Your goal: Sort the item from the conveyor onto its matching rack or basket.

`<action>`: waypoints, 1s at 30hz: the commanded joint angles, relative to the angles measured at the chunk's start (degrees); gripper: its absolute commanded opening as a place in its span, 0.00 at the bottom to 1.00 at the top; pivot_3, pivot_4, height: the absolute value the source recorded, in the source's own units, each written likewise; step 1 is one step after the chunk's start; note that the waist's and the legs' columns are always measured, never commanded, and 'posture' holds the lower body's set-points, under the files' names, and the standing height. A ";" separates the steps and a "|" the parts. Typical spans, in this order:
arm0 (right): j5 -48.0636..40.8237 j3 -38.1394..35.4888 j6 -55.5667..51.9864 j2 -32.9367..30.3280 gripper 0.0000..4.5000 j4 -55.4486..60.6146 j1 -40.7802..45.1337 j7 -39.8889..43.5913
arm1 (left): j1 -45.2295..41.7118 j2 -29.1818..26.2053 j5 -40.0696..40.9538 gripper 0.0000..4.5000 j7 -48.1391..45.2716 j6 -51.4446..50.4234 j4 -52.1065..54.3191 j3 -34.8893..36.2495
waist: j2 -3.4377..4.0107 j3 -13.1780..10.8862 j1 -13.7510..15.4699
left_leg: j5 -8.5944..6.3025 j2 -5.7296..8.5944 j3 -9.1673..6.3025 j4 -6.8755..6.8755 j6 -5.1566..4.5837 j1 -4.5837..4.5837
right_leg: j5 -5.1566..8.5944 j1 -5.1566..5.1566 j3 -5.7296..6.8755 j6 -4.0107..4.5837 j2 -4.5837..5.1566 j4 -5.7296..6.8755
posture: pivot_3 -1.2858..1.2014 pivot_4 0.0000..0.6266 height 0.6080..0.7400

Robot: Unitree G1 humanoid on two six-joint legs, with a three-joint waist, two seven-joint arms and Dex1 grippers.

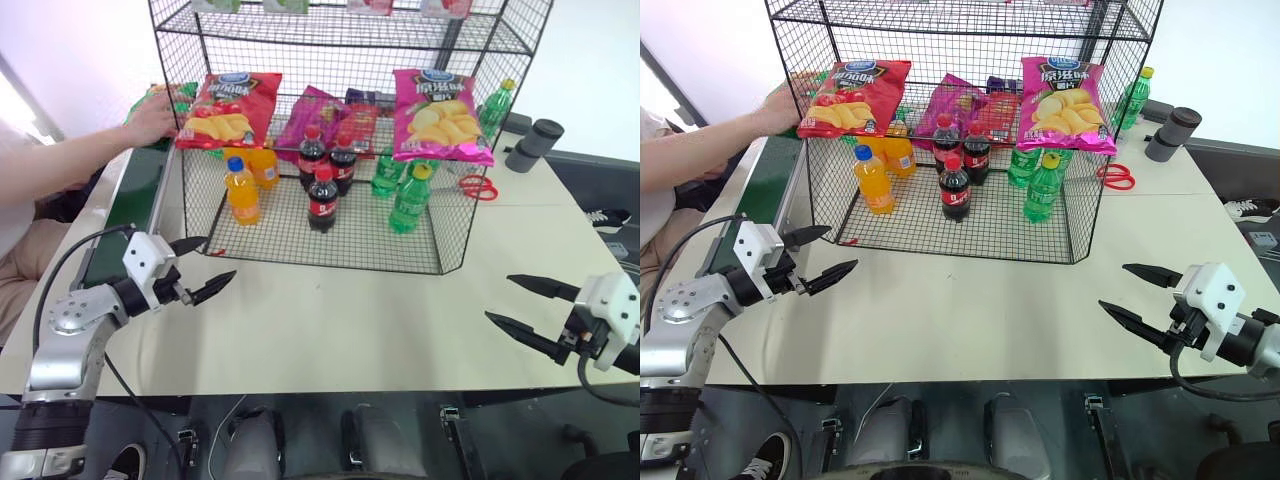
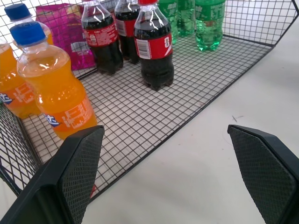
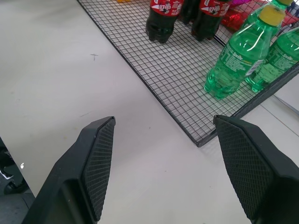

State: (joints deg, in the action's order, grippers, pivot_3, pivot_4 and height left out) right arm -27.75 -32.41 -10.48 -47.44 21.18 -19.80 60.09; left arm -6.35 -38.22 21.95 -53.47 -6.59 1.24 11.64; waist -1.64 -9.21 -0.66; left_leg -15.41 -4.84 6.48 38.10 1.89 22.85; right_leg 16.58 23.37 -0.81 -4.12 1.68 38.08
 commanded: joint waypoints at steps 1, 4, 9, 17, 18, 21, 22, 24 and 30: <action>-0.46 -2.19 0.65 -0.55 0.77 1.66 -0.10 0.16 | 0.10 -0.22 0.53 1.00 -0.02 0.59 1.73 0.64 | 0.00 0.00 0.00 | 0.00 0.00 0.00 0.00 0.00 0.00 | 0.00 0.00 0.00 0.00 0.00 0.00 | 0.52 0.24 1.00; -0.32 -2.03 0.77 -0.60 0.77 1.38 0.32 -0.06 | -0.35 -0.17 0.38 1.00 -0.14 0.78 1.37 0.45 | 0.00 0.00 0.00 | 0.00 0.00 0.00 0.00 0.00 0.00 | 0.02 0.00 0.00 0.03 0.00 0.00 | 0.52 0.24 1.00; 0.01 -1.61 1.37 -0.26 0.77 1.10 0.51 -0.27 | -1.50 -0.10 0.08 1.00 -0.30 1.09 0.53 0.06 | 0.00 0.00 0.00 | 0.00 0.00 0.00 0.00 0.00 0.00 | 0.02 0.00 -0.01 0.03 0.00 0.00 | 0.52 0.24 1.00; 0.42 -1.07 2.02 0.02 0.77 0.90 1.25 -0.73 | -2.28 -1.48 8.68 1.00 -5.92 -7.75 2.23 1.98 | 0.00 0.00 -0.05 | 0.00 0.00 0.00 -0.01 0.00 -0.01 | 0.02 0.00 0.00 0.03 0.00 0.00 | 0.52 0.24 1.00; 0.43 -1.00 2.01 0.03 0.77 0.93 1.27 -0.76 | -2.39 -1.52 8.41 1.00 -5.96 -7.19 1.93 2.03 | 0.00 0.00 -0.03 | 0.00 0.00 0.00 -0.01 0.00 -0.01 | 0.01 0.00 -0.01 0.02 0.00 0.00 | 0.52 0.24 1.00; 0.60 -0.52 2.07 -0.15 0.77 0.50 1.90 -0.93 | -2.60 -1.35 7.18 1.00 -5.89 -5.03 1.13 1.97 | 0.00 0.00 -0.01 | 0.00 0.00 0.00 -0.01 0.00 -0.01 | 0.02 0.00 -0.01 0.03 0.00 0.00 | 0.52 0.24 1.00; 0.67 -0.28 2.03 -0.24 0.77 0.21 2.31 -1.03 | -2.60 -1.28 7.09 1.00 -6.31 -4.24 0.97 1.90 | 0.00 0.00 -0.01 | 0.00 0.01 0.00 -0.01 0.00 -0.01 | 0.02 0.00 -0.01 0.04 0.00 -0.01 | 0.52 0.24 1.00; 0.72 0.11 2.05 -0.25 0.77 0.02 2.92 -1.04 | -2.12 -1.16 6.93 1.00 -6.20 -2.87 1.28 2.19 | 0.00 0.00 -0.04 | 0.00 0.01 0.01 -0.01 0.00 -0.01 | 0.03 0.00 -0.02 0.06 0.00 0.00 | 0.52 0.24 1.00; 1.22 1.75 2.15 -0.02 0.77 -0.68 4.90 -1.36 | -1.80 -1.33 4.26 1.00 -2.38 -1.22 0.53 2.63 | 0.00 0.00 -0.05 | 0.00 0.00 0.01 -0.03 0.00 -0.02 | 0.03 0.00 -0.03 0.05 0.00 -0.01 | 0.52 0.24 1.00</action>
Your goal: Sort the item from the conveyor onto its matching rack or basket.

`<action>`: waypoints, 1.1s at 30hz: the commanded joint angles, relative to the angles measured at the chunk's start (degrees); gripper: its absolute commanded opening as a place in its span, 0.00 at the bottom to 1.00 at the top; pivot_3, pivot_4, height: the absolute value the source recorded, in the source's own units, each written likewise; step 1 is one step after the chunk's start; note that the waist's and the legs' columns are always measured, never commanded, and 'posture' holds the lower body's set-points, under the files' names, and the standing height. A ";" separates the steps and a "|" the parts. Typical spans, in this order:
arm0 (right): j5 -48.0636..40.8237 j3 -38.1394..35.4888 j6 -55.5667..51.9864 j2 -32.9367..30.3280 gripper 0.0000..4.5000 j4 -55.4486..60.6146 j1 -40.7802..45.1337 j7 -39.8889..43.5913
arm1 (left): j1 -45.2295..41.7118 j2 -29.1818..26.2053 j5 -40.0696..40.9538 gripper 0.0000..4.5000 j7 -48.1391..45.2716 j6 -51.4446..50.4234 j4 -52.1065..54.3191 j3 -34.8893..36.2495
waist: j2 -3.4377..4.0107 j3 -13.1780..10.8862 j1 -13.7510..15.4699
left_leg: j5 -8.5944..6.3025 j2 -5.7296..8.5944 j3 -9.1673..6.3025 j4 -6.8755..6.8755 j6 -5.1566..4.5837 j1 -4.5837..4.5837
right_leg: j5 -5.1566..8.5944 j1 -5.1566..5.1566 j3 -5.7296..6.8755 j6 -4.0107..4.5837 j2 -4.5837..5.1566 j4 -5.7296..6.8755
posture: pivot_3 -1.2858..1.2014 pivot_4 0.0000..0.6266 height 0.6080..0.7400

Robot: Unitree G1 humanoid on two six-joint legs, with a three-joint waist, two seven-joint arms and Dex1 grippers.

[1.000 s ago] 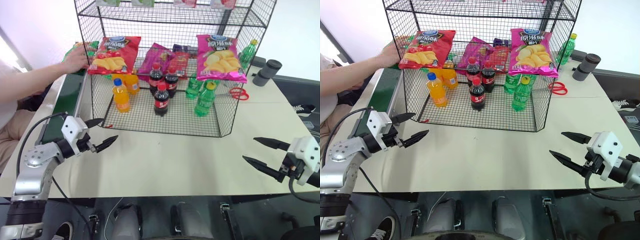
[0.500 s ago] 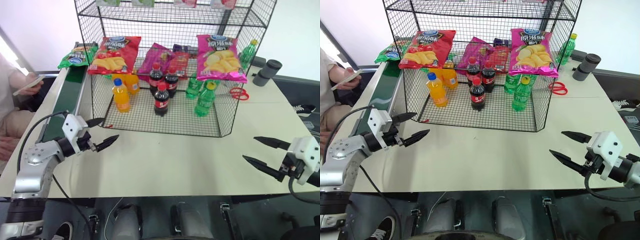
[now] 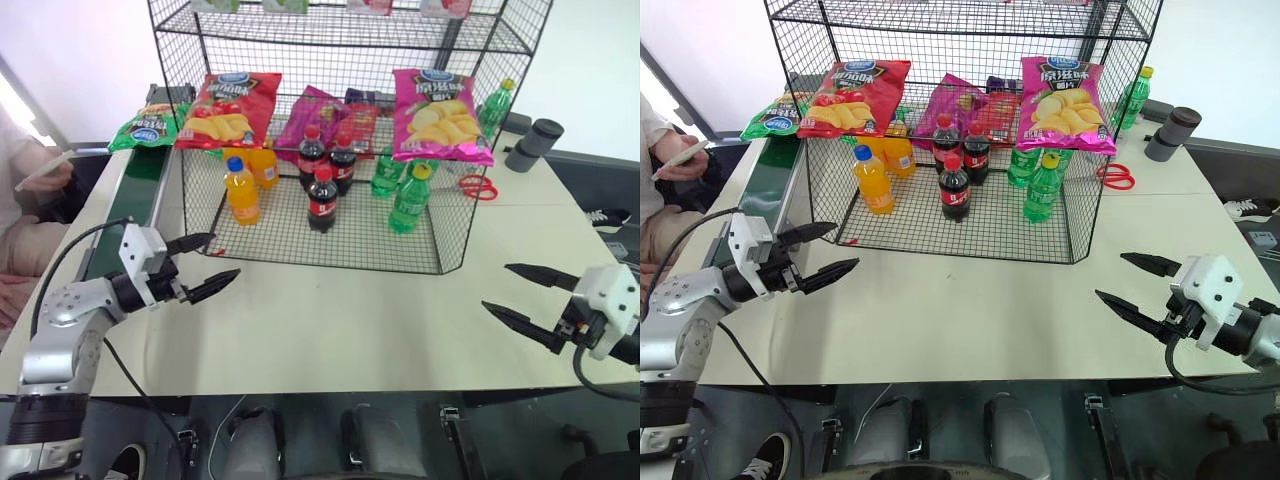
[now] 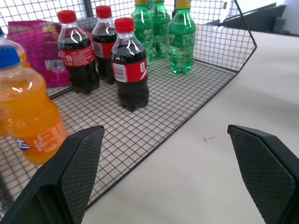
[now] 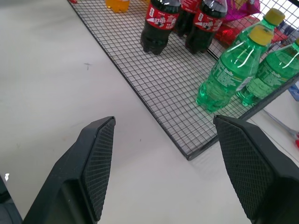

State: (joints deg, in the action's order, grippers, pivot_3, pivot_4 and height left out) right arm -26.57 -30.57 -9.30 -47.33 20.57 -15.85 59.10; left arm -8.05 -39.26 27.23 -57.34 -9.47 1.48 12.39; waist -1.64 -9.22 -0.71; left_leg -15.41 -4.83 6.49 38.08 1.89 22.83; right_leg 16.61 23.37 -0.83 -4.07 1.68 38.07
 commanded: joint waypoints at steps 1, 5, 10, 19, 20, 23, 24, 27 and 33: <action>0.12 0.26 1.00 -0.13 0.77 -0.30 1.42 -0.42 | -0.17 -0.18 -1.66 1.00 1.99 2.60 0.12 1.95 | 0.00 0.00 0.00 | 0.00 0.00 0.00 0.00 0.00 0.00 | 0.00 0.00 0.00 0.00 0.00 0.00 | 0.52 0.24 1.00; 0.31 2.25 0.64 -0.20 0.77 -2.57 4.61 -0.76 | -1.28 -0.07 -4.00 1.00 4.28 4.57 -1.24 1.42 | 0.00 0.00 0.01 | 0.00 0.00 0.00 0.00 0.00 0.00 | 0.00 0.00 0.00 0.00 0.00 0.00 | 0.52 0.24 1.00; 0.67 6.71 -0.62 -0.67 0.77 -5.39 10.02 -0.55 | -0.47 0.14 -3.42 1.00 5.64 5.84 -0.35 2.99 | 0.00 0.00 -0.12 | 0.00 0.00 0.02 0.00 0.00 -0.01 | -0.01 0.01 -0.01 -0.01 0.00 0.00 | 0.52 0.24 1.00; -4.89 11.64 -4.98 2.25 0.83 -7.49 18.35 0.23 | 3.89 -0.70 -6.63 1.00 9.28 10.71 2.00 5.69 | 0.00 0.00 0.02 | 0.00 -0.01 0.05 -0.05 0.00 -0.01 | -0.03 0.03 -0.03 -0.04 0.01 0.00 | 0.52 0.24 1.00; -6.01 12.06 -5.93 2.63 0.90 -7.39 19.34 0.32 | 4.33 -0.99 -7.19 1.00 9.45 11.49 1.93 6.02 | 0.00 0.00 0.00 | 0.00 0.00 0.06 -0.05 0.00 -0.01 | -0.03 0.03 -0.03 -0.04 0.02 0.00 | 0.52 0.24 1.00; -2.51 16.69 -3.69 3.51 1.00 -7.66 22.10 0.57 | 5.31 -2.57 -11.38 1.00 11.83 15.94 0.23 7.86 | 0.00 0.00 -0.06 | 0.00 -0.01 0.06 -0.06 0.00 -0.01 | -0.02 0.05 -0.03 -0.04 0.02 0.00 | 0.52 0.24 1.00; -1.79 17.94 -3.16 4.19 1.00 -7.79 23.06 0.21 | 5.54 -3.24 -13.25 1.00 12.68 18.06 -0.64 8.28 | 0.00 0.00 -0.13 | 0.00 -0.02 0.06 -0.07 0.00 0.00 | -0.02 0.06 -0.03 -0.04 0.01 0.00 | 0.52 0.24 1.00; -1.64 21.18 -3.46 6.65 1.00 -7.59 25.34 -0.46 | 6.34 -4.78 -18.45 1.00 15.20 25.08 -2.79 9.11 | 0.00 0.00 -0.10 | 0.00 -0.04 0.08 -0.08 0.00 -0.01 | -0.02 0.08 -0.03 -0.03 0.00 0.00 | 0.52 0.24 1.00; 0.41 28.03 -2.17 11.97 1.00 -10.54 32.38 -0.78 | 13.08 -7.25 -24.89 1.00 19.39 33.47 -3.20 13.44 | 0.00 -0.02 -0.40 | -0.02 -0.07 0.31 -0.09 -0.03 0.00 | -0.01 0.17 -0.07 0.01 0.09 0.00 | 0.52 0.24 1.00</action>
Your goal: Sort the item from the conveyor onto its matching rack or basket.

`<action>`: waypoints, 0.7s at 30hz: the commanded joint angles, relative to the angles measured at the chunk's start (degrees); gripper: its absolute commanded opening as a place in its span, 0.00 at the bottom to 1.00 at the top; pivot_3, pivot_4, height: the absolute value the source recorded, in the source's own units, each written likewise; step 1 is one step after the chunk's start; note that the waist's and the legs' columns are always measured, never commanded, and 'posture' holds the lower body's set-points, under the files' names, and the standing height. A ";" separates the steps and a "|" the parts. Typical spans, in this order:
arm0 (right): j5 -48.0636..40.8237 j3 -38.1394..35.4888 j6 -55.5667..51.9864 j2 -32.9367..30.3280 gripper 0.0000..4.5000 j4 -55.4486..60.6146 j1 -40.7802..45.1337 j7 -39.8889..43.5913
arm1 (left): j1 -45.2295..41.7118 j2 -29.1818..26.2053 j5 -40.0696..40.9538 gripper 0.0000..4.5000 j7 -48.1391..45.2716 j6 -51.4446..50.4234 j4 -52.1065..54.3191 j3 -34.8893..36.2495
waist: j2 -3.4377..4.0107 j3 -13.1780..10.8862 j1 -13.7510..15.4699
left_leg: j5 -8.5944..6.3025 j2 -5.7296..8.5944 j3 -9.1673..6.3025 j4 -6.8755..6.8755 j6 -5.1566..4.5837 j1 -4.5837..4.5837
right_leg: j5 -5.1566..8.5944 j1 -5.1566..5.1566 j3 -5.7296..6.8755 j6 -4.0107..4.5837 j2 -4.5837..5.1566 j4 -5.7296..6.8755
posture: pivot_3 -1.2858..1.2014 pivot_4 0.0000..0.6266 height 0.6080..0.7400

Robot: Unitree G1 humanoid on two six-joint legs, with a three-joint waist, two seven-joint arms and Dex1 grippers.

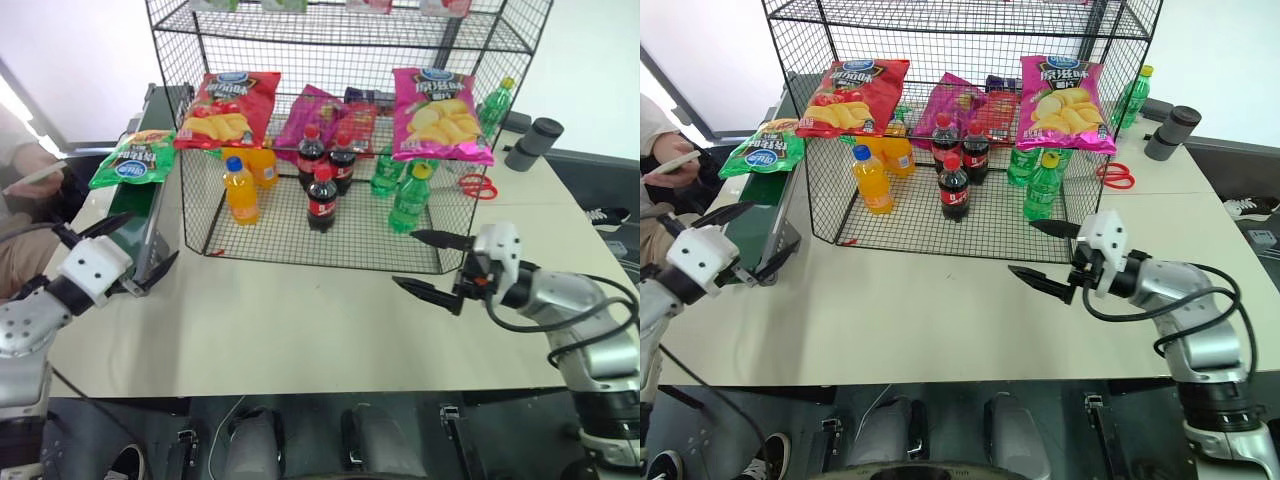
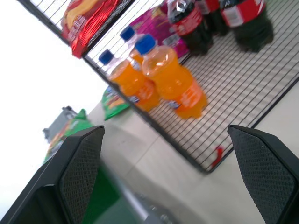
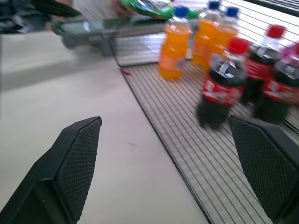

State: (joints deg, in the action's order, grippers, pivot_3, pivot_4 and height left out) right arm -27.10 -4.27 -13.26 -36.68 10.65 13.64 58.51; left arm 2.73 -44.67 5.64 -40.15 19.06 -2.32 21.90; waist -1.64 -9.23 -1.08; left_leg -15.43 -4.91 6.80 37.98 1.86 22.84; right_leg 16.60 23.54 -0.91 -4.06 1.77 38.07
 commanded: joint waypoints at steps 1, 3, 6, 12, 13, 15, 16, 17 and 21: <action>1.52 2.52 2.26 1.78 1.00 -1.18 3.65 0.11 | 3.27 -2.55 -5.11 1.00 3.25 6.65 0.40 4.54 | 0.00 0.00 0.07 | 0.00 -0.01 0.05 -0.02 0.00 0.00 | 0.01 0.04 -0.02 0.02 0.00 0.01 | 0.52 0.24 1.00; 2.17 3.78 2.90 2.89 1.00 -2.22 4.84 0.44 | 5.20 -3.71 -8.17 1.00 5.25 9.09 -0.28 6.00 | 0.00 0.00 0.23 | 0.00 -0.03 0.15 -0.03 0.00 0.02 | 0.05 0.06 0.00 0.09 -0.01 0.01 | 0.52 0.24 1.00; 3.05 5.81 4.05 3.92 1.00 -3.52 6.09 1.64 | 8.14 -4.64 -11.81 1.00 8.68 11.80 -0.66 8.87 | 0.00 0.00 0.40 | -0.01 -0.04 0.35 -0.06 -0.01 0.03 | 0.05 0.11 -0.01 0.10 0.07 0.01 | 0.52 0.24 1.00; 2.50 8.43 4.04 5.07 1.00 -4.76 8.10 4.72 | 13.08 -5.85 -19.67 1.00 14.61 14.67 -1.44 12.18 | 0.00 0.00 0.19 | -0.06 -0.04 0.65 -0.06 -0.09 0.03 | 0.05 0.24 -0.17 0.09 0.17 0.01 | 0.52 0.24 1.00; 2.00 9.31 3.43 5.20 1.00 -4.30 8.27 5.84 | 13.87 -5.93 -20.99 1.00 15.72 15.03 -1.82 12.40 | 0.00 0.00 0.16 | -0.06 -0.04 0.67 -0.07 -0.09 0.03 | 0.05 0.25 -0.18 0.09 0.16 0.01 | 0.52 0.24 1.00; 1.95 10.56 3.13 5.38 1.00 -3.79 8.43 7.25 | 14.98 -5.88 -21.76 1.00 16.72 15.42 -2.54 12.25 | 0.00 0.00 0.13 | -0.06 -0.06 0.69 -0.09 -0.09 0.03 | 0.05 0.29 -0.20 0.10 0.15 0.02 | 0.52 0.24 1.00; 1.97 10.97 2.86 5.38 1.00 -3.67 8.49 7.69 | 15.33 -5.93 -21.96 1.00 17.15 15.45 -2.75 12.16 | 0.00 0.00 0.12 | -0.06 -0.06 0.71 -0.10 -0.09 0.03 | 0.05 0.31 -0.21 0.10 0.15 0.02 | 0.52 0.24 1.00; 2.35 11.38 3.20 5.27 1.00 -3.54 8.42 8.17 | 15.55 -6.01 -21.97 1.00 17.41 15.38 -2.99 12.07 | 0.00 0.00 0.12 | -0.06 -0.06 0.73 -0.11 -0.09 0.04 | 0.05 0.34 -0.23 0.10 0.15 0.03 | 0.52 0.24 1.00; 2.88 11.39 3.84 4.95 1.00 -3.59 8.00 8.65 | 15.92 -6.48 -22.22 1.00 18.29 14.89 -3.66 12.12 | -0.01 0.01 0.25 | -0.06 -0.06 0.79 -0.10 -0.09 0.21 | 0.03 0.54 -0.28 0.10 0.16 0.06 | 0.52 0.24 1.00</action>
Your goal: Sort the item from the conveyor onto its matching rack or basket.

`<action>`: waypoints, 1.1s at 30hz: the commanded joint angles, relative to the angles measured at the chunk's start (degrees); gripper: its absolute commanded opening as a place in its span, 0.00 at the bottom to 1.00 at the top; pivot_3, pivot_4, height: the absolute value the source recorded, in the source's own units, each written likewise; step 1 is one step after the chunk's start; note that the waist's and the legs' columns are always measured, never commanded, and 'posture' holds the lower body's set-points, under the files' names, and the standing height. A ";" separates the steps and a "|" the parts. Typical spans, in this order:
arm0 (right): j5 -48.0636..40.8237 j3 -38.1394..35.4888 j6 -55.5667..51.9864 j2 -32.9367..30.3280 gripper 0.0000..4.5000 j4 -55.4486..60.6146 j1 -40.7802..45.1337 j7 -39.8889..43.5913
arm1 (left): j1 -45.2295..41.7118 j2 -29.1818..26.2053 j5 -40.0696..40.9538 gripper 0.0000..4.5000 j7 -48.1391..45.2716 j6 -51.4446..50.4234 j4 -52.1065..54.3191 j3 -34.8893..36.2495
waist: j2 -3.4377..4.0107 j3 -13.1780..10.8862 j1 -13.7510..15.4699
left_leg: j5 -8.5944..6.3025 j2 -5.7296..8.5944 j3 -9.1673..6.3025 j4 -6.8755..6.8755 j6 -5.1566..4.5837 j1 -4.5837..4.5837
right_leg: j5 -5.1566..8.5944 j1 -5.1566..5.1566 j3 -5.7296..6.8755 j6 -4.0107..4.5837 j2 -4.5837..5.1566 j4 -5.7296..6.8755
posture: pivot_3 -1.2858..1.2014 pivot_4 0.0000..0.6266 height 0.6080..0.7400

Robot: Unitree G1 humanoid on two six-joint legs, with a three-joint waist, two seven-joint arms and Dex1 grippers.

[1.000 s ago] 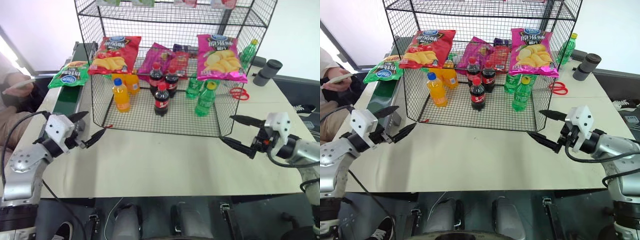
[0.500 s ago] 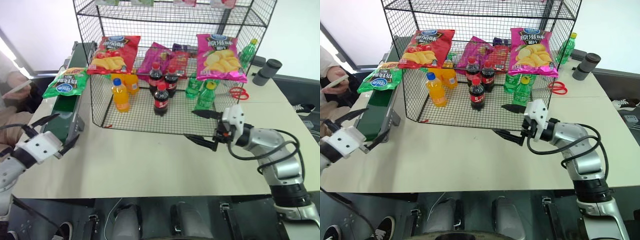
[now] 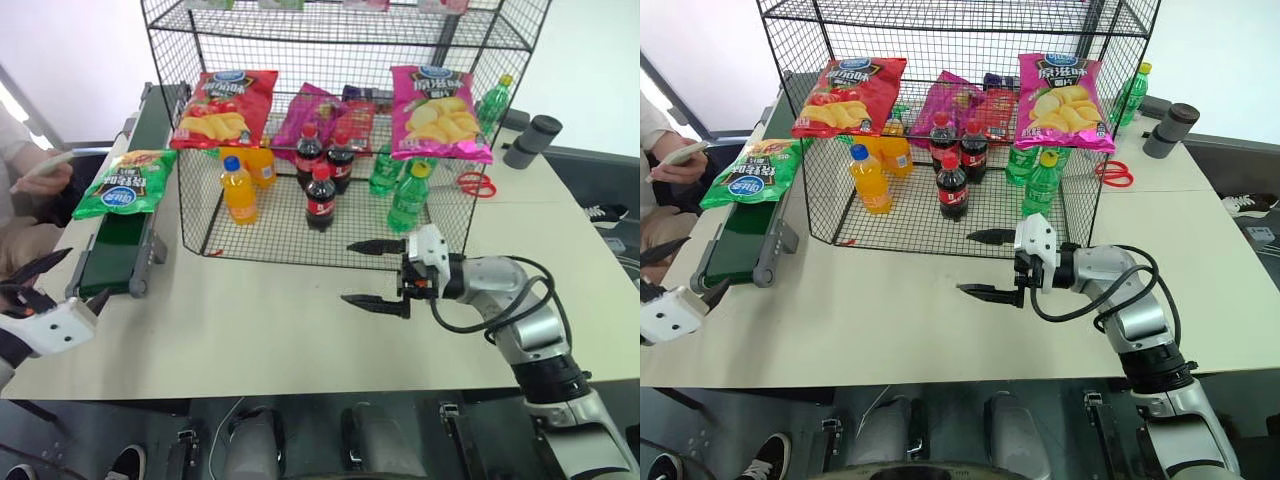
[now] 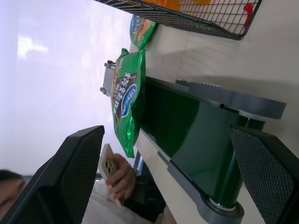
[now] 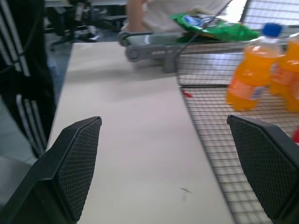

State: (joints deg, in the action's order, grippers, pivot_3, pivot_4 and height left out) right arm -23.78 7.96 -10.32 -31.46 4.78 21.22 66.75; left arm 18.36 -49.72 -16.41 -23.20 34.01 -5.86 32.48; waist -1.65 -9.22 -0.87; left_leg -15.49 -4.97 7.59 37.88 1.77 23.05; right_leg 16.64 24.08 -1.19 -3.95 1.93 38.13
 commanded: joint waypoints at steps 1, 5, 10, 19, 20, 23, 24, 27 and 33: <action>-0.16 -1.01 1.17 -0.34 1.00 2.19 0.22 0.16 | 0.29 -1.57 -0.24 1.00 1.51 0.00 -0.33 1.42 | -0.01 0.00 0.03 | 0.00 0.00 0.01 0.01 0.00 0.04 | 0.00 0.04 0.00 0.00 0.00 0.00 | 0.52 0.24 1.00; 0.02 -1.53 1.22 -0.73 1.00 2.17 -0.47 -0.30 | -0.05 -2.20 -0.61 1.00 2.18 0.19 -0.93 0.86 | -0.02 0.01 -0.04 | 0.00 0.00 0.04 0.01 0.00 0.14 | -0.01 0.18 -0.02 0.00 -0.01 0.01 | 0.52 0.24 1.00; -0.15 -1.53 1.01 -0.90 1.00 2.76 -0.99 -0.52 | -0.57 -3.25 -1.07 1.00 2.96 0.02 -2.22 0.55 | -0.02 0.01 -0.08 | 0.00 0.00 0.06 0.01 0.00 0.20 | -0.05 0.26 -0.03 -0.08 -0.04 0.02 | 0.52 0.24 1.00; 0.24 -1.65 1.56 -1.14 1.00 2.58 -1.26 -1.27 | -1.44 -4.37 -1.61 1.00 3.58 -0.26 -3.88 -0.22 | -0.02 0.01 -0.09 | 0.00 0.00 0.08 0.01 0.00 0.21 | -0.06 0.29 -0.04 -0.09 -0.06 0.04 | 0.52 0.24 1.00; 0.25 -1.66 1.59 -1.18 1.00 2.59 -1.32 -1.31 | -1.56 -4.41 -1.66 1.00 3.57 -0.40 -3.97 -0.30 | -0.02 0.01 -0.10 | 0.00 0.00 0.08 0.01 0.00 0.21 | -0.06 0.29 -0.04 -0.10 -0.06 0.04 | 0.52 0.24 1.00; 0.29 -1.70 1.64 -1.33 1.00 2.53 -1.45 -1.31 | -1.86 -4.42 -1.75 1.00 3.56 -0.58 -4.05 -0.67 | -0.02 0.01 -0.08 | 0.00 0.00 0.08 0.01 0.00 0.21 | -0.08 0.29 -0.04 -0.12 -0.07 0.04 | 0.52 0.24 1.00; 0.33 -1.72 1.68 -1.39 1.00 2.54 -1.48 -1.34 | -1.85 -4.42 -1.74 1.00 3.56 -0.63 -4.01 -0.76 | -0.02 0.01 -0.08 | 0.00 0.00 0.08 0.01 0.00 0.21 | -0.08 0.29 -0.04 -0.12 -0.07 0.04 | 0.52 0.24 1.00; 0.47 -1.74 1.67 -1.57 1.00 2.56 -1.54 -1.46 | -1.69 -4.41 -1.68 1.00 3.63 -0.97 -3.92 -1.08 | -0.02 0.01 -0.07 | 0.00 0.00 0.09 0.02 0.00 0.22 | -0.08 0.29 -0.04 -0.13 -0.07 0.04 | 0.52 0.24 1.00; 0.60 -1.91 1.75 -1.76 1.00 2.34 -1.38 -1.56 | -2.13 -4.43 -1.49 1.00 3.89 -1.53 -4.01 -1.86 | -0.02 0.01 -0.06 | 0.00 0.00 0.09 0.02 0.00 0.22 | -0.09 0.29 -0.04 -0.14 -0.07 0.05 | 0.52 0.24 1.00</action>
State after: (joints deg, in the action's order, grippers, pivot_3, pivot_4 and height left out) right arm -22.77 7.81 -9.55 -32.59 4.80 19.60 65.34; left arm 16.85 -53.03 -18.26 -20.23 32.75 -10.20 30.11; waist -1.67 -9.21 -0.93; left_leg -15.49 -4.97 7.68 37.90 1.78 23.27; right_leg 16.55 24.37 -1.24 -4.09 1.85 38.18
